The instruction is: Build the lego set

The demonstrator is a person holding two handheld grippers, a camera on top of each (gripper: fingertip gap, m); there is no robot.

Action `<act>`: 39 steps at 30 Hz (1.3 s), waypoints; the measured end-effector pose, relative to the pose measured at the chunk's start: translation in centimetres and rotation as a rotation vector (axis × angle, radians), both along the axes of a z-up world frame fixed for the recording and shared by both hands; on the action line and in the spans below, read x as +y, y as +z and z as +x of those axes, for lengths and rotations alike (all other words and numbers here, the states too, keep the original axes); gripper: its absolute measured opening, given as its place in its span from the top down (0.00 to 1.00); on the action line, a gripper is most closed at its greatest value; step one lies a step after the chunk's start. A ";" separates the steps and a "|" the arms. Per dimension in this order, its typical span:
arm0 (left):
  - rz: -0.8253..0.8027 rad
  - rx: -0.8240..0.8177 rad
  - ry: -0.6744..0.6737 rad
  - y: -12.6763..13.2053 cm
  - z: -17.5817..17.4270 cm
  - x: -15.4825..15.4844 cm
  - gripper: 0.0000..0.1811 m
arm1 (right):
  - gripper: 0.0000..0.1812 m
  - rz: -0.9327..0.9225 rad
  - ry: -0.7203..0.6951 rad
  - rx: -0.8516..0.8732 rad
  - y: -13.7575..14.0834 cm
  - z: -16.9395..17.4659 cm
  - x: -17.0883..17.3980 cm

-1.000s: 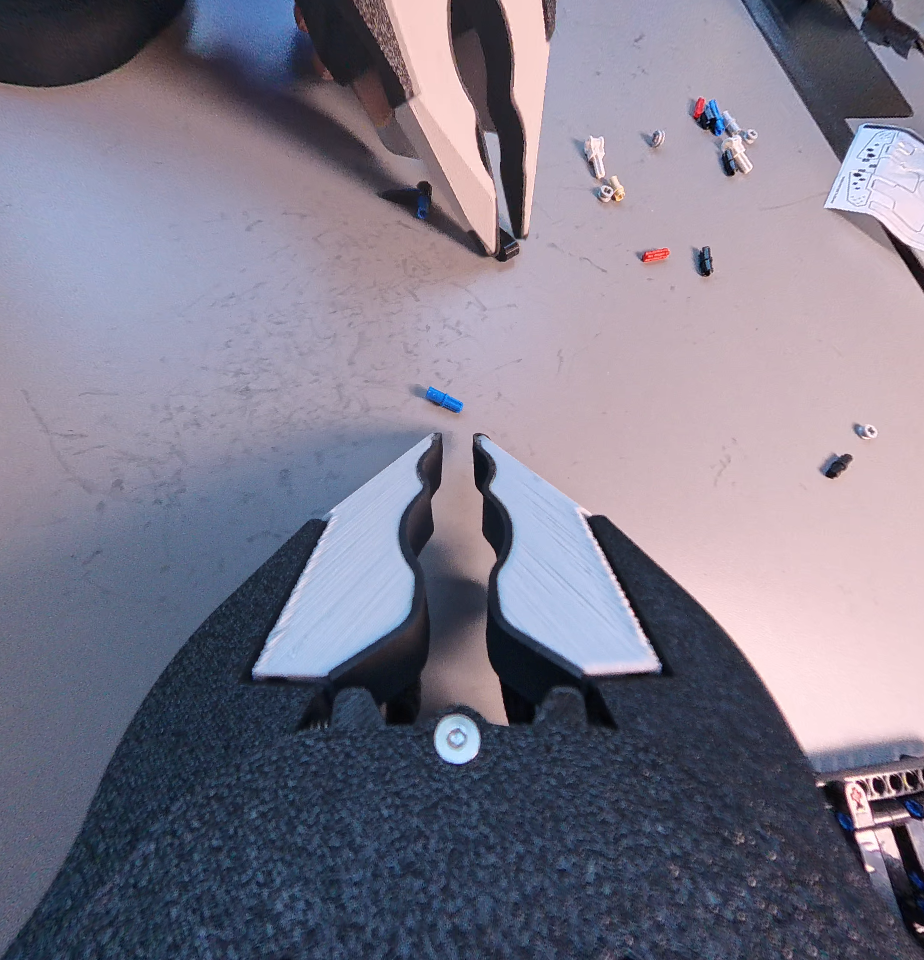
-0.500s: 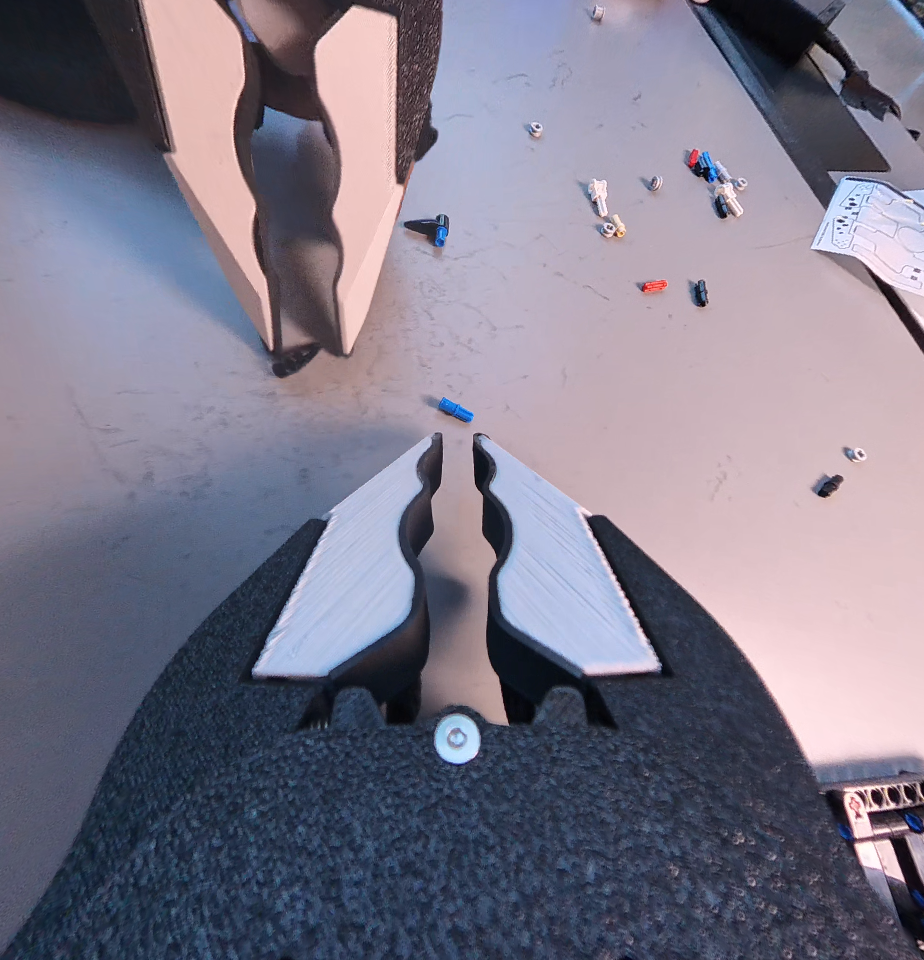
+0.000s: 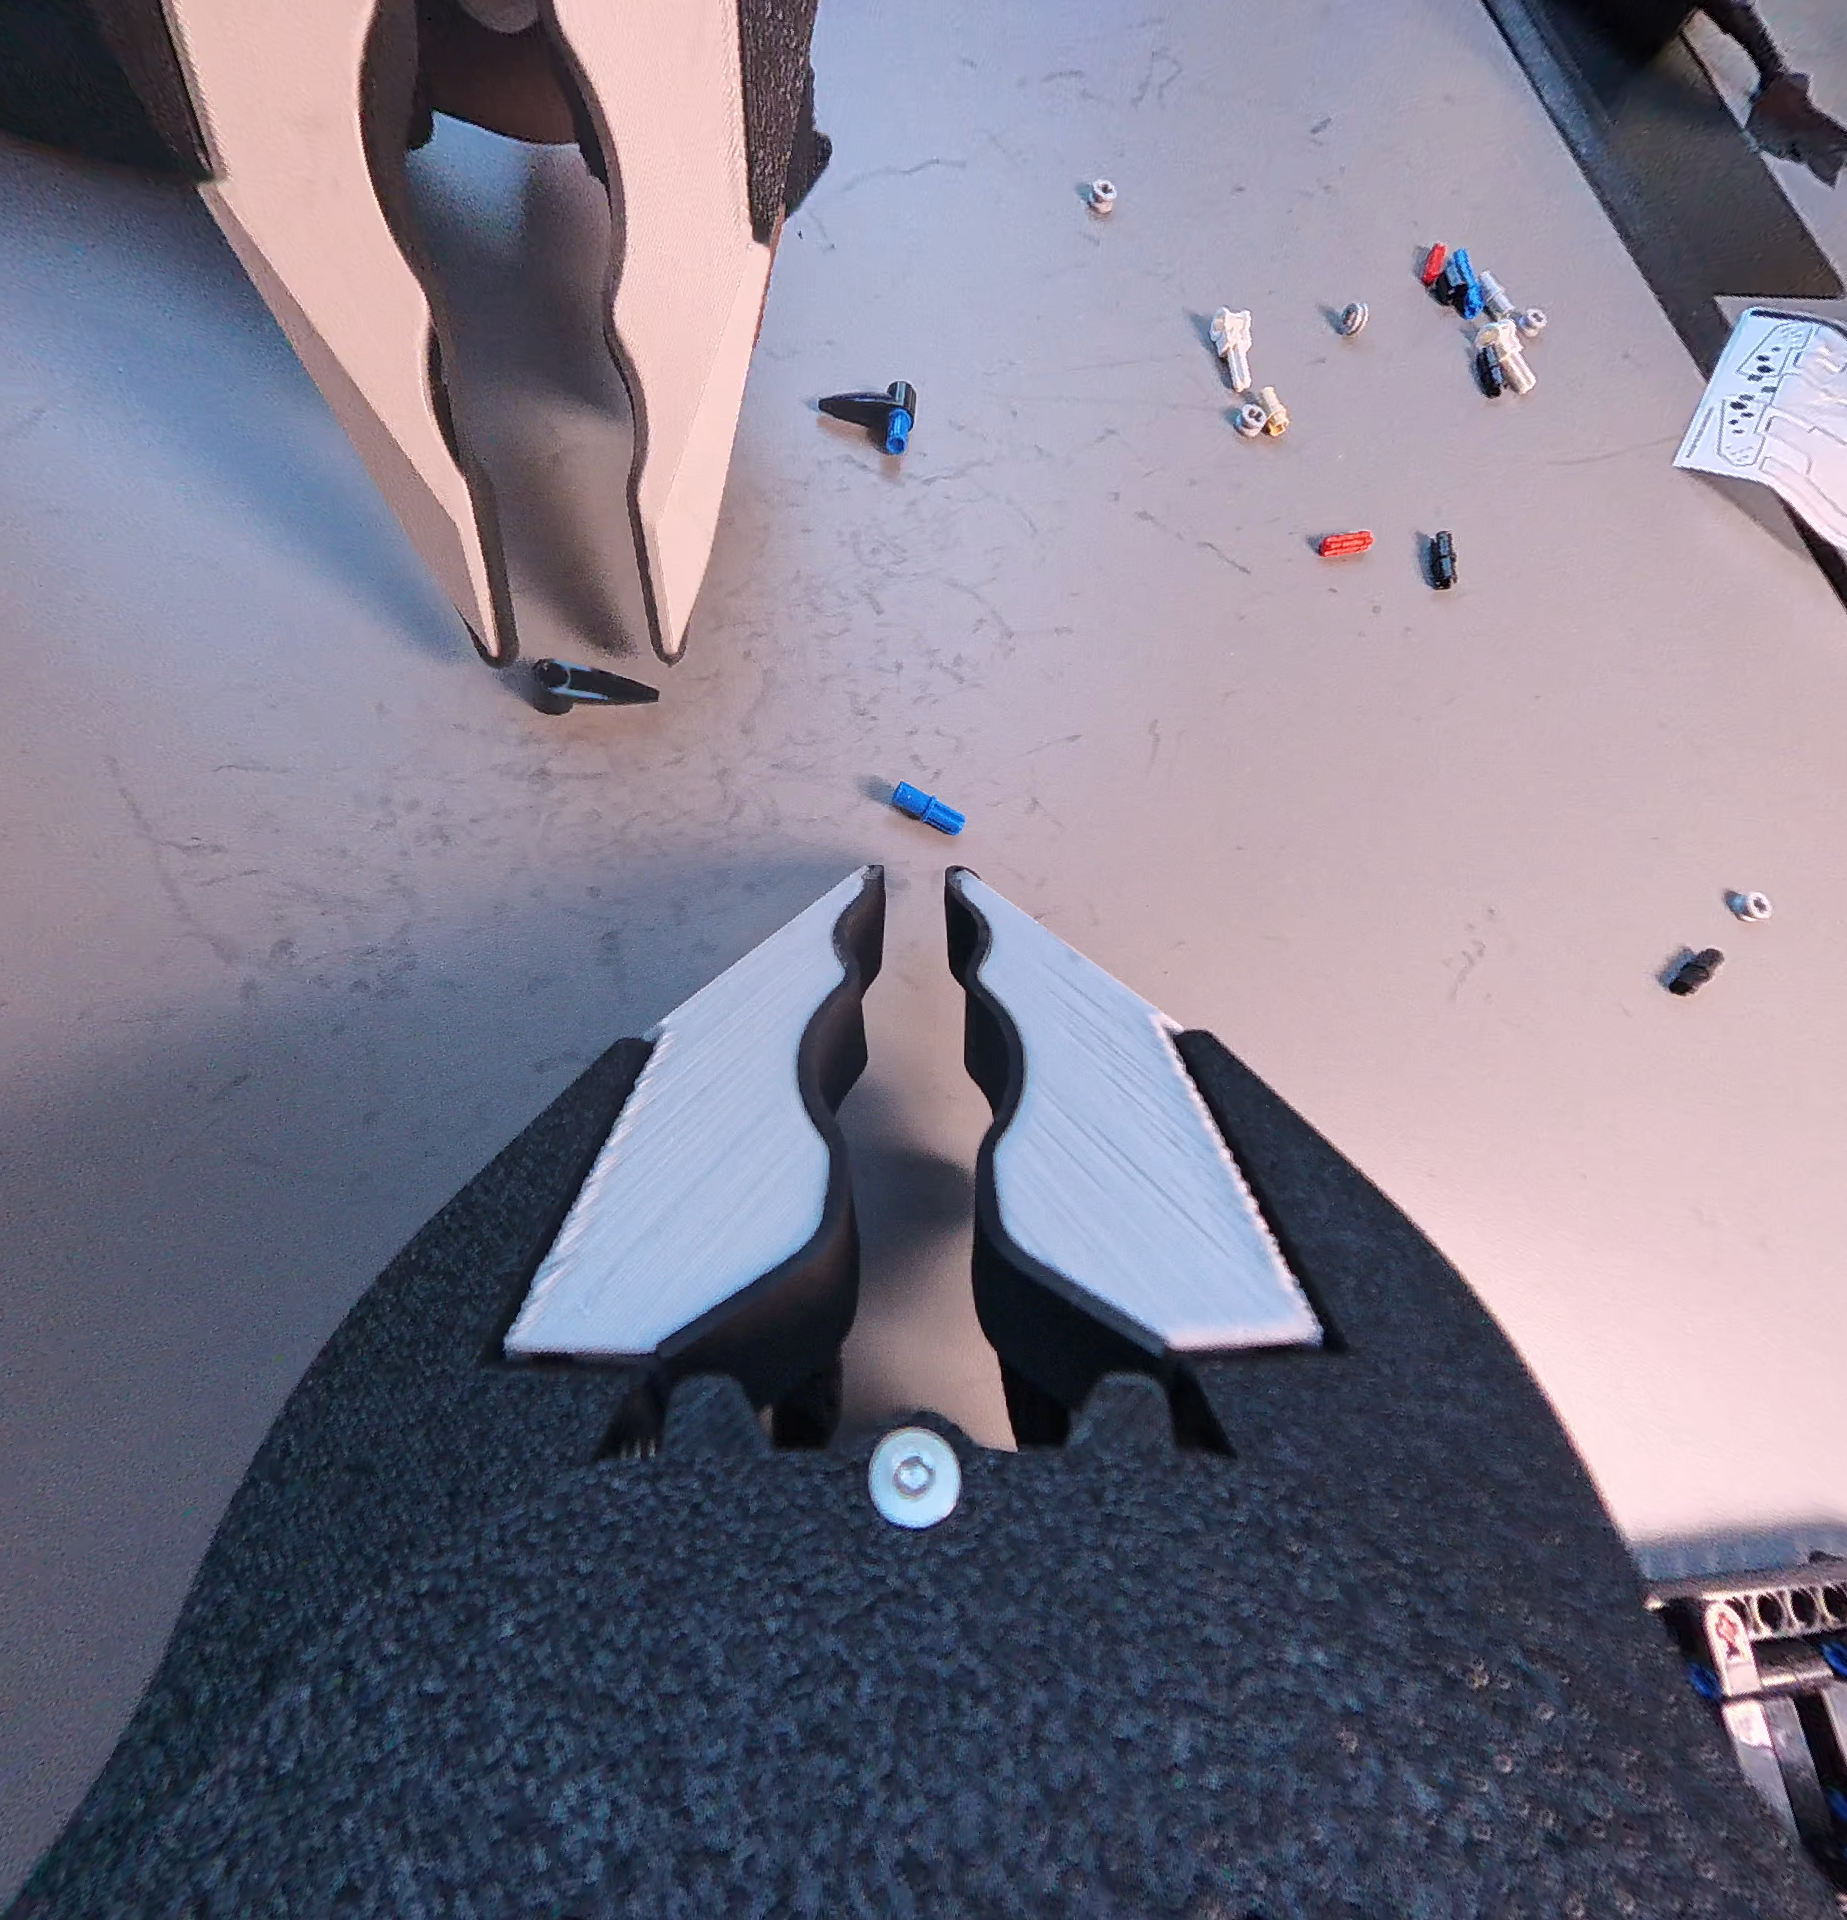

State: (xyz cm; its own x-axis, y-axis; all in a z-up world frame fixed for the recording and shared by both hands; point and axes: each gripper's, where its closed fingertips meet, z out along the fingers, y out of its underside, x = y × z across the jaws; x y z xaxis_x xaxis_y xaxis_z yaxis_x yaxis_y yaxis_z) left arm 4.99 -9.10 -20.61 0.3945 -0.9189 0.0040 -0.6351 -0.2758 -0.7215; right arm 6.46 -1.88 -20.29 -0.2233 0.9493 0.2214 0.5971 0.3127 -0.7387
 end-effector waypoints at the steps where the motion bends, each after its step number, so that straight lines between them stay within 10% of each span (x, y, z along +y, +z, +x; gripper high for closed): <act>1: 0.002 0.007 -0.002 -0.1 -0.1 0.0 0.87 | 0.94 -0.002 -0.002 0.002 0.0 0.0 0.0; 24: 0.017 -0.174 0.251 2.0 -2.1 3.8 0.85 | 0.98 -0.152 0.239 -0.155 -0.3 -2.0 -1.2; 32: 0.088 -0.624 0.342 9.7 -1.3 5.0 0.85 | 0.98 -0.920 0.073 0.537 12.7 -5.0 -1.8; 39: 0.556 -0.436 0.494 13.2 -3.4 5.8 0.87 | 0.98 -1.340 -0.064 0.623 13.5 -5.7 -1.5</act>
State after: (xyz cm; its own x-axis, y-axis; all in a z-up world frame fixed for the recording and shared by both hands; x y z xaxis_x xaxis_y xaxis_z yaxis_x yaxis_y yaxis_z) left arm 1.60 -3.33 -7.38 0.8177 -0.5552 -0.1516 -0.1703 0.0183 -0.9852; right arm 0.72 -3.42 -6.77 -0.3739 0.5233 -0.7657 0.0684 -0.8078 -0.5854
